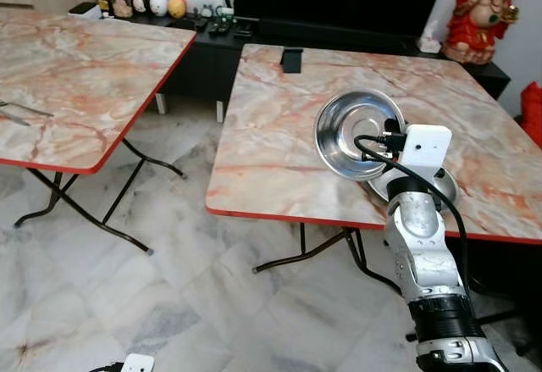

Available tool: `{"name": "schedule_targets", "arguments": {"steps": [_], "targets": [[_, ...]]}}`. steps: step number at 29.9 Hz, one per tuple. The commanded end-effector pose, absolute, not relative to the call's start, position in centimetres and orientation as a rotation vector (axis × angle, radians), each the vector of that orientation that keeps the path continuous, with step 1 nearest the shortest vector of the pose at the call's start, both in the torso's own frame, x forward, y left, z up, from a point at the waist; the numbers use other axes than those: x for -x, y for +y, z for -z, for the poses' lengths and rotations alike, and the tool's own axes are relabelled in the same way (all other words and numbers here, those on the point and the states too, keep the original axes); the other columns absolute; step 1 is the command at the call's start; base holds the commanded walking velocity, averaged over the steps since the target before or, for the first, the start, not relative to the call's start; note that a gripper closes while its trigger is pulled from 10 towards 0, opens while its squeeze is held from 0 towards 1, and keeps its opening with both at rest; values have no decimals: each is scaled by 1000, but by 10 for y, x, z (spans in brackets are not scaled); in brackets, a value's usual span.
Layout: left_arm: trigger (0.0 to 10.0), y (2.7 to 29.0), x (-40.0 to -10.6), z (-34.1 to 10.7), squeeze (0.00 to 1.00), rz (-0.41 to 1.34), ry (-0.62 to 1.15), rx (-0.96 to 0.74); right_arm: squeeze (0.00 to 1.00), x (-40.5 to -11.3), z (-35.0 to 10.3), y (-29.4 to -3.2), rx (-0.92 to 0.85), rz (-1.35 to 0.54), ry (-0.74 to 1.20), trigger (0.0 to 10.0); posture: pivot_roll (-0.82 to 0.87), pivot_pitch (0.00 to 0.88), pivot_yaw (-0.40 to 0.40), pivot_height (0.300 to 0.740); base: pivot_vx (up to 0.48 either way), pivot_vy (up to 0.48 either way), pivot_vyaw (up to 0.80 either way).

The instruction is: Setting the table

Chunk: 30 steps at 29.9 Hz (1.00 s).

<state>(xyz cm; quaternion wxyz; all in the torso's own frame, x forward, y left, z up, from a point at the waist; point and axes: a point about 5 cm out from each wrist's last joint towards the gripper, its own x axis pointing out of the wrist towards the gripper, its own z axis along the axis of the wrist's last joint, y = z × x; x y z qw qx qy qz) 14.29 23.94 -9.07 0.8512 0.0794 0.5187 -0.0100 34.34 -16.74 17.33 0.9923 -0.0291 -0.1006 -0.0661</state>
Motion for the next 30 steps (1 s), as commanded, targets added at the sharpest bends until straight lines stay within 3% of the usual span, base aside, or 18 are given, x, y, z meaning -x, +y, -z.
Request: {"name": "schedule_targets", "arguments": {"steps": [1,18,30], "targets": [[10000,238,-140,92,0,30,1102,-162,0,-342,-181,-172,64,147,-234,10000,136,0,-90,707,352,0,0],[10000,239,-140,92,0,38,1110,-168,0,-341,-183,-170,66,150,-235,10000,123,0,-79,707,362,0,0],[10000,239,-145,90,0,27,1102,-155,0,-327,-185,-194,101,251,-207,10000,94,0,-70,707,0,0,0]]}}
